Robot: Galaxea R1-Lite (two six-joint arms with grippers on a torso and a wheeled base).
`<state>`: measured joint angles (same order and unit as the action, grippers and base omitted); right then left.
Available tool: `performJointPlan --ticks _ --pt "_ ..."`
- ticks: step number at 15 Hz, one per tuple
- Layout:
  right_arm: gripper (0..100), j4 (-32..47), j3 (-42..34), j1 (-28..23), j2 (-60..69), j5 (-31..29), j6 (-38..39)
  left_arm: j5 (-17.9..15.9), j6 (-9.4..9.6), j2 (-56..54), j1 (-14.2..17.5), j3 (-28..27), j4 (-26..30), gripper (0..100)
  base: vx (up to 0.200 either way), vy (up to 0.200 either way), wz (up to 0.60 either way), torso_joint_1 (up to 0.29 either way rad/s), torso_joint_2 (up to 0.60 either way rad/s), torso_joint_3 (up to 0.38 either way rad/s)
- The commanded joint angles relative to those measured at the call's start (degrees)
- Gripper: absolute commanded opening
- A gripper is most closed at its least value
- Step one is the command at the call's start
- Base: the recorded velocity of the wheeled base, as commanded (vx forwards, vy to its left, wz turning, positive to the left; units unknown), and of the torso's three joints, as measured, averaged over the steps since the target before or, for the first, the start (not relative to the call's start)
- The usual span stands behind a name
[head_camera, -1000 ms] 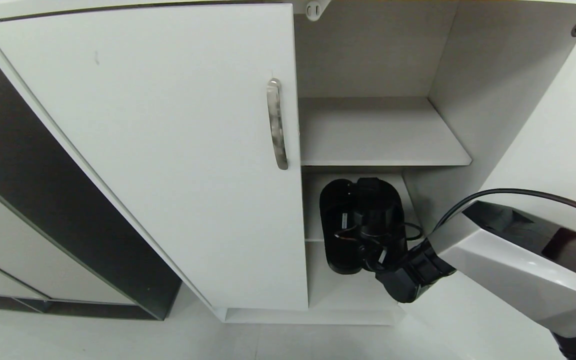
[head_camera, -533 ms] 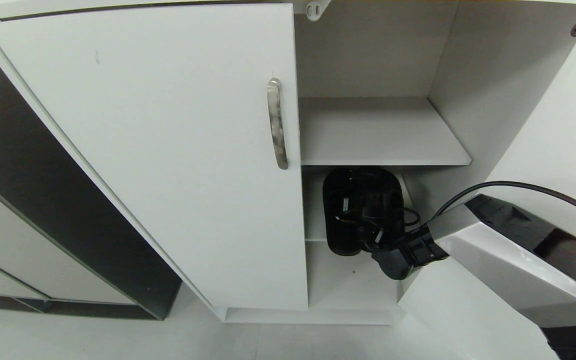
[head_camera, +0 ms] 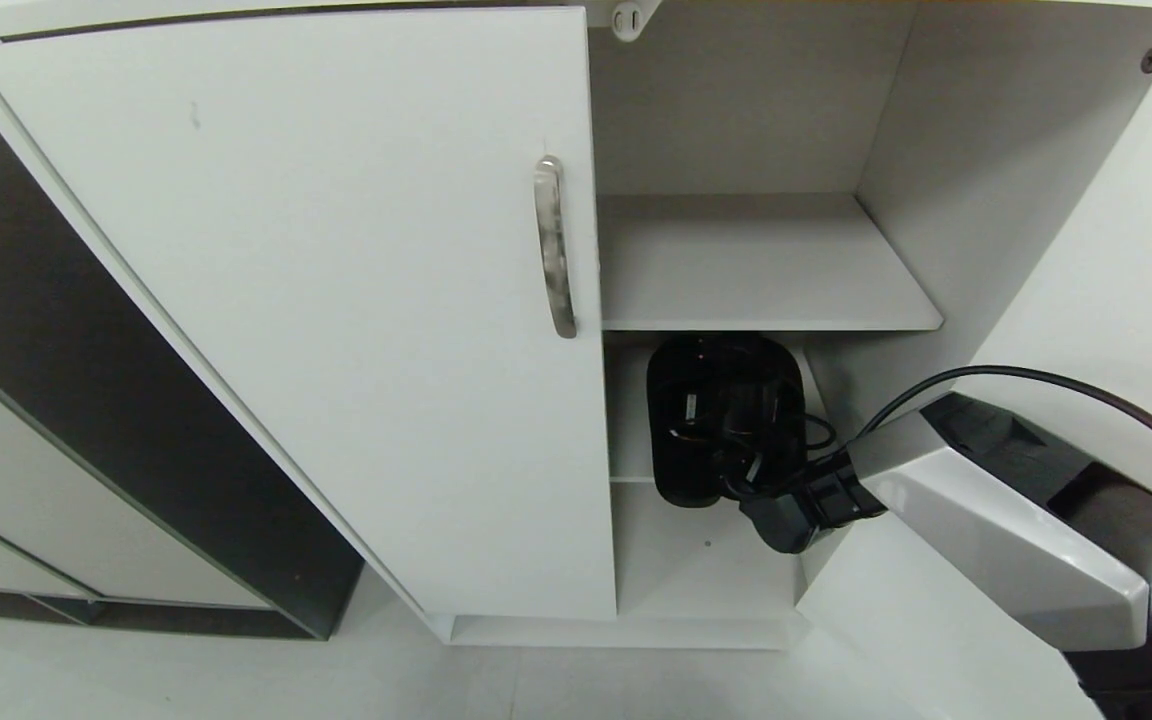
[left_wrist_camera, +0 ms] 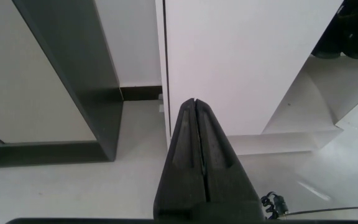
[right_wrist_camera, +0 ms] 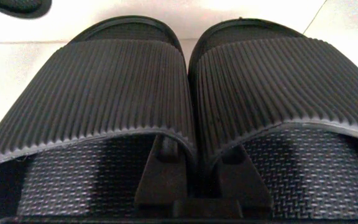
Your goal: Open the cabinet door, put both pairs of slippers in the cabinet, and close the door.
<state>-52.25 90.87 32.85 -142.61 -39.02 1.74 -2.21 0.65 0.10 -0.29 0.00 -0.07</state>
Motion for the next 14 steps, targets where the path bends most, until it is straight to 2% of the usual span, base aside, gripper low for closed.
performJointPlan --ticks 1,3,4,8,11,14 --pt "0 -0.05 0.01 0.02 -0.30 0.00 0.01 0.01 0.06 0.08 -0.06 0.00 -0.01 0 0.000 0.000 0.00 0.000 0.00 0.000" --pt "0 -0.05 -0.17 0.02 -0.39 0.00 0.01 0.01 0.06 0.08 -0.06 0.00 -0.01 0 0.000 0.000 0.00 0.000 0.00 0.000" --pt "100 -0.05 -0.17 0.02 -0.39 0.00 0.01 0.01 0.06 0.08 -0.06 0.00 -0.01 0 0.000 0.000 0.00 0.000 0.00 0.000" --pt "100 -0.31 -2.98 0.02 0.49 0.00 0.01 0.01 0.06 0.08 -0.06 0.00 -0.01 0 0.000 0.000 0.00 0.000 0.00 0.000" --pt "100 -2.59 -11.42 1.34 5.32 0.00 0.45 0.01 0.06 0.08 -0.06 0.00 -0.01 0 0.000 0.000 0.00 0.000 0.00 0.000" --pt "100 -7.43 -23.54 3.88 11.30 -0.09 0.54 0.01 0.14 0.08 -0.06 0.00 -0.01 0 0.000 0.000 0.00 0.000 0.00 0.000"
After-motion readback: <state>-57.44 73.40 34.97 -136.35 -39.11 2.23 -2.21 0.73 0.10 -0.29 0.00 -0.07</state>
